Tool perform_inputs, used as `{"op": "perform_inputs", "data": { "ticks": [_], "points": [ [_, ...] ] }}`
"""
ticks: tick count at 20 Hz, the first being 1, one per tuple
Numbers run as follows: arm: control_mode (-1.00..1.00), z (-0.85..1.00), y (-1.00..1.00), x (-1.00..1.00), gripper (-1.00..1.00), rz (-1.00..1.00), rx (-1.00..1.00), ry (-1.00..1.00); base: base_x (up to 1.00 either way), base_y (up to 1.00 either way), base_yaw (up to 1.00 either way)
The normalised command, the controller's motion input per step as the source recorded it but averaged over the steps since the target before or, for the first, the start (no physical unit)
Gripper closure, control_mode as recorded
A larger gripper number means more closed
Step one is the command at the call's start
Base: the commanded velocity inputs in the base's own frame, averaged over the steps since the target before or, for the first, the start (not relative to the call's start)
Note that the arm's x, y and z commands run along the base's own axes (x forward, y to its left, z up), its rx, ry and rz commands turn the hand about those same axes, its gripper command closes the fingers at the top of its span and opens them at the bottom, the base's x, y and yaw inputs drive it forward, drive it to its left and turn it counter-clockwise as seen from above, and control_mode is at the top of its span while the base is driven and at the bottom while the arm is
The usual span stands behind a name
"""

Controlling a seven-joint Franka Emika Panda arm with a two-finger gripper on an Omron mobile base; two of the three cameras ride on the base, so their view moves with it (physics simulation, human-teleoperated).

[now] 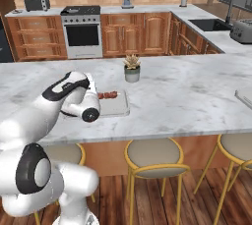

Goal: Place the cold items (peach and lemon wedge) from the fridge in one tupperware on the dining counter. Place the warm items (kebab skewer and hot dog) in the stove area in another tupperware.

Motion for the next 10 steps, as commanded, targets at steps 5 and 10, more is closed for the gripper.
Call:
{"op": "perform_inputs", "data": {
  "ticks": [5,10],
  "points": [
    [-1.00,1.00,-0.71,-1.00,-1.00,0.13,0.05,0.00,0.00,0.00,0.00],
    [-1.00,1.00,-0.76,-1.00,-1.00,0.17,0.01,0.00,0.00,0.00,0.00]
  ]
}}
